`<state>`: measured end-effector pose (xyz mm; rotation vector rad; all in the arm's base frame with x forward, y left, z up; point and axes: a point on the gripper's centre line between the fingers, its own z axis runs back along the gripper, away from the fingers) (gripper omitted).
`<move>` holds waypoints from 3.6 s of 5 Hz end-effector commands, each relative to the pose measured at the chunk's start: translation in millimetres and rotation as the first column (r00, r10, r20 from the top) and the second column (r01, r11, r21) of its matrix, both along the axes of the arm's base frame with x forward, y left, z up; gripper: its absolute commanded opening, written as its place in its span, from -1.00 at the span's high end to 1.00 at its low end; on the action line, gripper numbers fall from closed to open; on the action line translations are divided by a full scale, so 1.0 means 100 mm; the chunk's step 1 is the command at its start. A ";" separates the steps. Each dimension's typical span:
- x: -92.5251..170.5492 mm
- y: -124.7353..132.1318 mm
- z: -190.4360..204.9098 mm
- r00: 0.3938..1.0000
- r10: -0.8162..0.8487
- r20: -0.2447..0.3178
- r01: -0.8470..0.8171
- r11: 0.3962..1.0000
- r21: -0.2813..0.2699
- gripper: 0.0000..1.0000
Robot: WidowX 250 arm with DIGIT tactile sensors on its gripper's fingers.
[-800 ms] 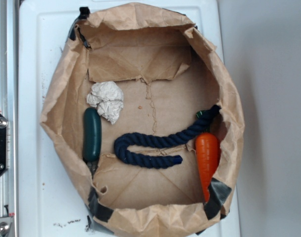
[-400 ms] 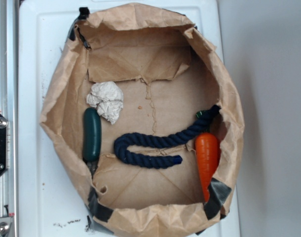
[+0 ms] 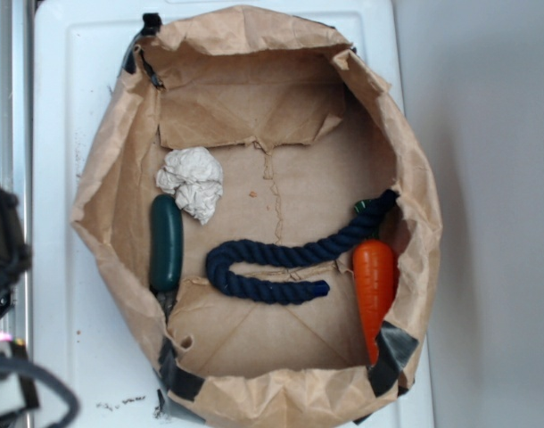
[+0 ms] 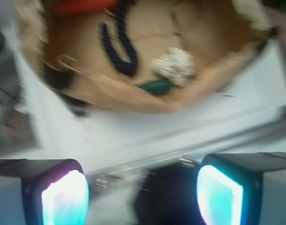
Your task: Grab the carrot.
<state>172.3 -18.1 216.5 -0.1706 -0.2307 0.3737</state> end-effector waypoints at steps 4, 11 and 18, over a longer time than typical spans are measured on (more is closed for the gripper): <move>1.15 0.24 -0.65 0.851 0.521 -0.067 -0.523 0.852 -0.013 -1.00; 1.07 -0.18 -1.22 0.695 0.708 -0.124 -0.718 0.674 -0.172 -1.00; 1.69 -0.34 -1.39 0.324 0.941 -0.101 -0.904 0.276 -0.328 -1.00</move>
